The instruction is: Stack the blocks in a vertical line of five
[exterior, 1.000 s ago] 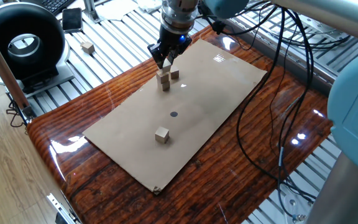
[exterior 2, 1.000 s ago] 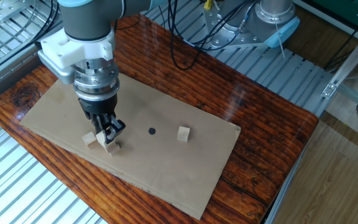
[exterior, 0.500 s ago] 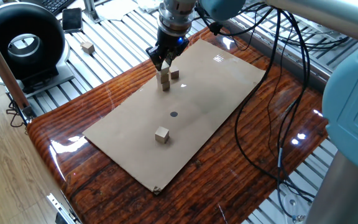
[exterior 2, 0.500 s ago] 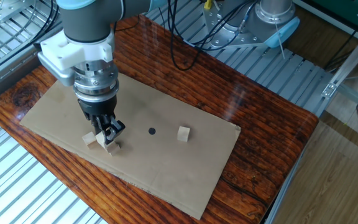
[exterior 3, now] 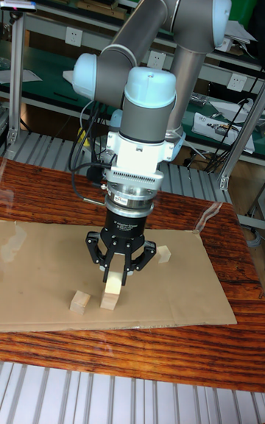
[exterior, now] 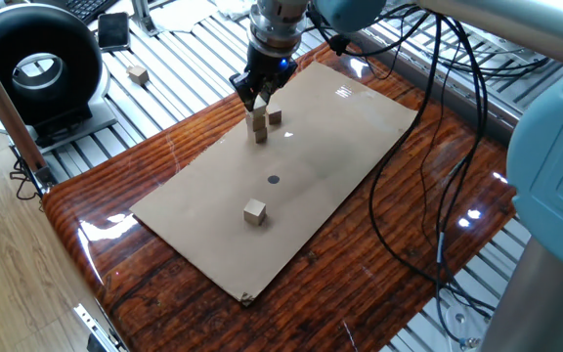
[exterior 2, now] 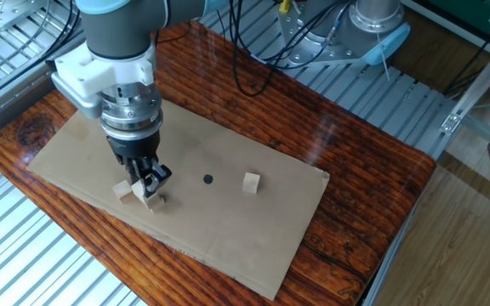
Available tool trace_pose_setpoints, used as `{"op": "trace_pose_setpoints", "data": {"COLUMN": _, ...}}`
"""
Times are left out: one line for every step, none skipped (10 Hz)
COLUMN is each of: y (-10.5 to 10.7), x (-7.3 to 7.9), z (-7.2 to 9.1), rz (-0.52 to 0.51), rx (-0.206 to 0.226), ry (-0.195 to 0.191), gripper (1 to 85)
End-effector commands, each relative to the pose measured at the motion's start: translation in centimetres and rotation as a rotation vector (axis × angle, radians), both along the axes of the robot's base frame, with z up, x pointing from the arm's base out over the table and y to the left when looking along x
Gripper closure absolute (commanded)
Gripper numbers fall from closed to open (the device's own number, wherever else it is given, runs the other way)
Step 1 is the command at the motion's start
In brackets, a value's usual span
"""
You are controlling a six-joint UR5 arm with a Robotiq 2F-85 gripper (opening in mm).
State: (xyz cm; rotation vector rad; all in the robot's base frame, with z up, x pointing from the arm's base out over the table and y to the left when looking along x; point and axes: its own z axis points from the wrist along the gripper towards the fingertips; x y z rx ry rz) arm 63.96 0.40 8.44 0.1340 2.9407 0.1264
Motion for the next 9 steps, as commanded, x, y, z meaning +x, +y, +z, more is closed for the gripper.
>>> {"op": "trace_pose_setpoints", "data": {"y": -0.14, "x": -0.39, "z": 0.36, "rz": 0.000, "rx": 0.020, "ry": 0.019, "gripper": 84.7}}
{"op": "trace_pose_setpoints", "data": {"y": -0.55, "x": -0.70, "z": 0.22, "rz": 0.005, "rx": 0.004, "ry": 0.032, "gripper": 84.7}}
{"op": "trace_pose_setpoints", "data": {"y": -0.86, "x": -0.89, "z": 0.06, "rz": 0.009, "rx": -0.010, "ry": 0.041, "gripper": 84.7}}
{"op": "trace_pose_setpoints", "data": {"y": -0.77, "x": -0.85, "z": 0.09, "rz": 0.009, "rx": -0.010, "ry": 0.040, "gripper": 84.7}}
{"op": "trace_pose_setpoints", "data": {"y": -0.59, "x": -0.86, "z": 0.18, "rz": 0.007, "rx": -0.010, "ry": 0.040, "gripper": 84.7}}
{"op": "trace_pose_setpoints", "data": {"y": -0.47, "x": -0.86, "z": 0.23, "rz": 0.004, "rx": -0.009, "ry": 0.040, "gripper": 84.7}}
{"op": "trace_pose_setpoints", "data": {"y": -0.42, "x": -0.83, "z": 0.21, "rz": 0.002, "rx": -0.009, "ry": 0.039, "gripper": 84.7}}
{"op": "trace_pose_setpoints", "data": {"y": -0.41, "x": -0.80, "z": 0.23, "rz": 0.001, "rx": -0.009, "ry": 0.037, "gripper": 84.7}}
{"op": "trace_pose_setpoints", "data": {"y": -0.28, "x": -0.76, "z": 0.26, "rz": -0.002, "rx": -0.004, "ry": 0.036, "gripper": 84.7}}
